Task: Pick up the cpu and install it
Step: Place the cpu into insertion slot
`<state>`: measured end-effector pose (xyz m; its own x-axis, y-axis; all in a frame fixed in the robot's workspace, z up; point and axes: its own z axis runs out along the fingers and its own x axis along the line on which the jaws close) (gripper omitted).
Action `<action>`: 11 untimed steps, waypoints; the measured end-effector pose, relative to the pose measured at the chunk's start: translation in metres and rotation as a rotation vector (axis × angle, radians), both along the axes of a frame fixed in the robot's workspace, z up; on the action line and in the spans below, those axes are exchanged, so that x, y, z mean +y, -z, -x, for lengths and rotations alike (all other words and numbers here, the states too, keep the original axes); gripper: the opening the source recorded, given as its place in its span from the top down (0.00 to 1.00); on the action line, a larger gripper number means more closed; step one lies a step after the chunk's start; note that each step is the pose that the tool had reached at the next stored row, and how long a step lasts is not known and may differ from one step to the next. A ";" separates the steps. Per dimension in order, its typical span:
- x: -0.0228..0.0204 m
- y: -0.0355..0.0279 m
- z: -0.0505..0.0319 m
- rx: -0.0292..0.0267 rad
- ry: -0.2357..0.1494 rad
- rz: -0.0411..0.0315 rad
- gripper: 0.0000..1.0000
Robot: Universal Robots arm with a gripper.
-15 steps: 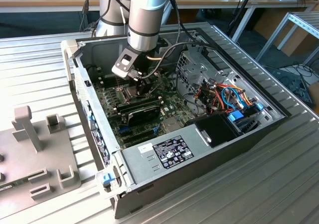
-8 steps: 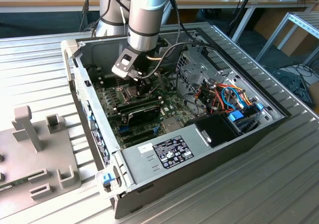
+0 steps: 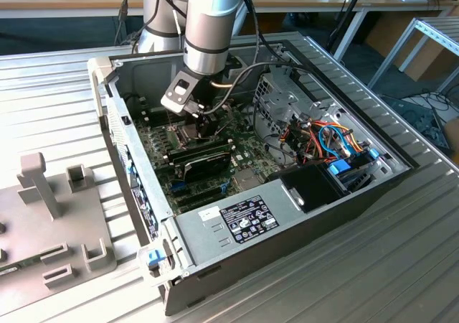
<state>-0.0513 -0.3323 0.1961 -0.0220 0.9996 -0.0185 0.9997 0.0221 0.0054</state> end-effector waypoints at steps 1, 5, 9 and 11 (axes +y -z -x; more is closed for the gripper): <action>0.0000 -0.0006 0.0000 -0.0001 0.000 -0.0002 0.38; 0.0001 -0.0045 -0.0001 -0.0002 0.000 0.0002 0.38; 0.0000 -0.0047 0.0000 -0.0001 0.011 0.0005 0.38; 0.0001 -0.0047 0.0000 0.0000 0.013 0.0004 0.38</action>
<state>-0.0514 -0.3322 0.2008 -0.0088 0.9998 -0.0189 0.9999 0.0089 0.0054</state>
